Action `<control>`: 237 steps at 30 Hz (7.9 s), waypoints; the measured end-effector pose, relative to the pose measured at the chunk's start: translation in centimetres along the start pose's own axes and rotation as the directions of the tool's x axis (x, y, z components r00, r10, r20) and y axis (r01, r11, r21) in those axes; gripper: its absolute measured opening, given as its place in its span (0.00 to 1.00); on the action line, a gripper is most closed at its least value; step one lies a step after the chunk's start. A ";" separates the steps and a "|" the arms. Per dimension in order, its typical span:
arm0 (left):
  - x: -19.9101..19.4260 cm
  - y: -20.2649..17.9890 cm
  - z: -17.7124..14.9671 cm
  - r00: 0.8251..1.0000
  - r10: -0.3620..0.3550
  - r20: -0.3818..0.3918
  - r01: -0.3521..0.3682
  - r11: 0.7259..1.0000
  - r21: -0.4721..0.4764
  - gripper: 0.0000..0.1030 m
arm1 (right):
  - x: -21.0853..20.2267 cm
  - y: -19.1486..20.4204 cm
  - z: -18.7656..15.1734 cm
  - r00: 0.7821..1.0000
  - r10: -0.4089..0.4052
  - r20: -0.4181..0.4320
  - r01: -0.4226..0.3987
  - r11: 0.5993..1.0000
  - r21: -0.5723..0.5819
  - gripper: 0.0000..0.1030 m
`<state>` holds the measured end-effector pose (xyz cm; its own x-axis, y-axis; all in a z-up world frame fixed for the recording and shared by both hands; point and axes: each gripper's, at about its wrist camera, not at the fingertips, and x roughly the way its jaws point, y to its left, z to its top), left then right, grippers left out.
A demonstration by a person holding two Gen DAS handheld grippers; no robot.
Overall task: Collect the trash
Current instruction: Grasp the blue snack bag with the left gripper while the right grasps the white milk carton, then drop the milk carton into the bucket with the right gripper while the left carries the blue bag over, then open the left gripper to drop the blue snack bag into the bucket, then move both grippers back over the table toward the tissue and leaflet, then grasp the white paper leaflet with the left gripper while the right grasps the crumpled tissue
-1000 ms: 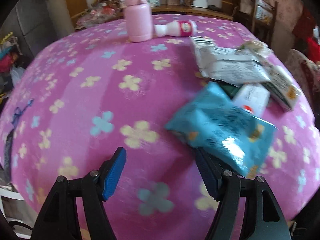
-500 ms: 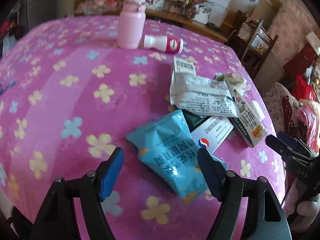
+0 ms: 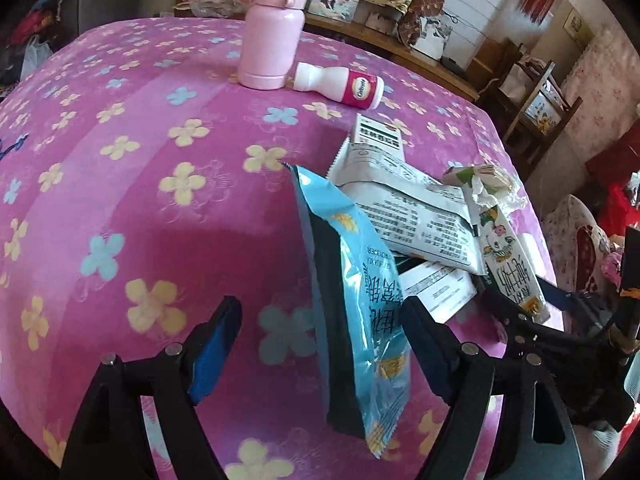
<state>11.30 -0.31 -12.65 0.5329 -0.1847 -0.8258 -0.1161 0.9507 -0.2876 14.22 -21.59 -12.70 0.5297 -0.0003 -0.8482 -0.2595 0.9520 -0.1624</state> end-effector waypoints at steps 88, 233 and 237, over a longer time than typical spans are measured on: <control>2.9 -35.3 -11.2 0.922 -0.332 -0.200 0.382 0.693 0.612 0.70 | -7.7 -30.9 -26.2 0.992 -0.105 -0.063 0.114 0.603 0.789 0.69; 1.6 -2.6 3.6 0.992 -0.121 0.045 0.115 0.986 0.119 0.79 | -6.3 -6.9 -2.9 0.987 0.043 0.153 -0.092 0.939 0.332 0.69; 2.9 -2.4 4.2 0.989 -0.146 0.022 0.144 0.987 0.066 0.79 | -5.5 -6.7 -1.9 0.985 0.068 0.159 -0.117 0.940 0.320 0.69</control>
<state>16.61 -2.07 -12.31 0.5625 -0.3159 -0.7641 0.0175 0.9285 -0.3710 11.46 -28.52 -7.89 0.6326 0.1135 -0.7661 -0.0474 0.9930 0.1081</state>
